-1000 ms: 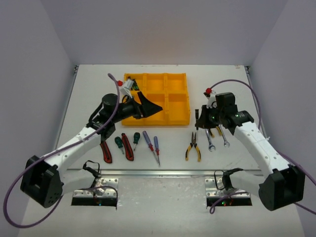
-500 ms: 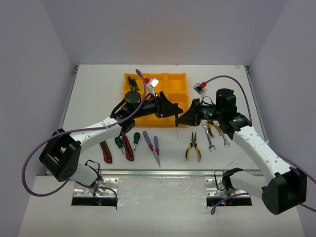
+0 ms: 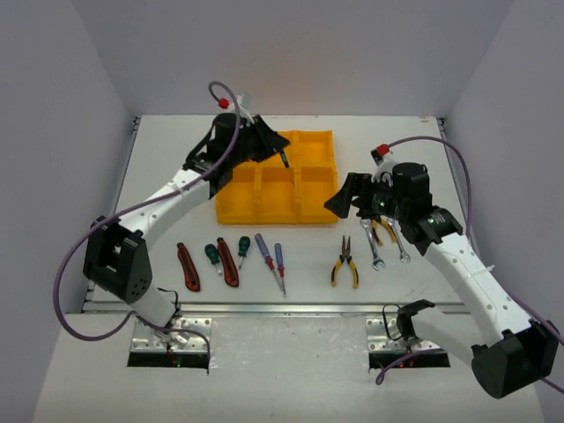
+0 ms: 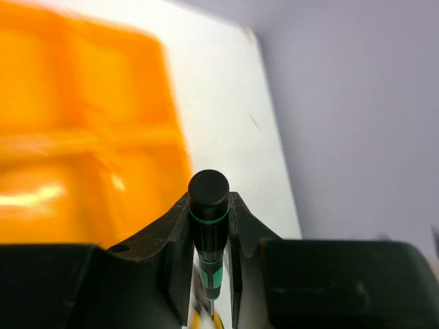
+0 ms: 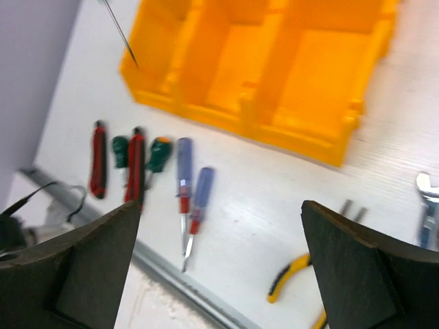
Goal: Sort the tools into containers
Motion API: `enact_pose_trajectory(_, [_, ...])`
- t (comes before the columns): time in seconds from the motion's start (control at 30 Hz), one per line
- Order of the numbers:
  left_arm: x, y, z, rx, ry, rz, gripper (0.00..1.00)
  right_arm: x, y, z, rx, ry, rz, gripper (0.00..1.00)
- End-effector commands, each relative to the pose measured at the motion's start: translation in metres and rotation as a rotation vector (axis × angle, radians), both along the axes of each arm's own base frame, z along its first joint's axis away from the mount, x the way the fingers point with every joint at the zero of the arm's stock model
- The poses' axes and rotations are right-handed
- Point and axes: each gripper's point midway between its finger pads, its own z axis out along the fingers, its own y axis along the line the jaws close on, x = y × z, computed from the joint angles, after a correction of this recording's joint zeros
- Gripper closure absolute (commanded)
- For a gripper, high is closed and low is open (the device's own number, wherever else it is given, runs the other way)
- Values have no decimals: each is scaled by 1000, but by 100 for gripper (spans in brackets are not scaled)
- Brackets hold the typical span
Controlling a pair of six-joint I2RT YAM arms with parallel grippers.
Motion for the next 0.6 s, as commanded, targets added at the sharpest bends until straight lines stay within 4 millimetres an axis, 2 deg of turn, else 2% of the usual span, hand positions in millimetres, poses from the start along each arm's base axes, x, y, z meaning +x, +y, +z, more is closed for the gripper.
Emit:
enact_pose_trajectory(0.0, [85,135,-21,245,82,464,100,9,-50,2,-193,-56,-202,1])
enact_pose_trajectory(0.1, [125,183,-9,291,60,637,100,4,-53,-4,-220,-41,-190,1])
enact_pose_trajectory(0.17, [154,207,-38,345,103,687,100,0,-54,-11,-236,-27,-178,1])
enact_pose_trajectory(0.2, [167,211,-30,343,84,696,100,-2,-55,-12,-239,-26,-172,1])
enact_pose_trajectory(0.23, [183,211,-22,347,53,688,100,-3,-55,-14,-241,-25,-168,1])
enact_pose_trajectory(0.33, [212,203,-51,383,60,637,100,-7,-55,-18,-248,-21,-153,1])
enact_pose_trajectory(0.47, [215,189,-60,345,74,595,100,-9,-57,-23,-267,-9,-145,1])
enact_pose_trajectory(0.5, [209,187,-74,349,100,589,100,-9,-57,-24,-268,-8,-146,1])
enact_pose_trajectory(0.57, [204,180,-81,347,103,583,100,-8,-56,-25,-266,-4,-142,1])
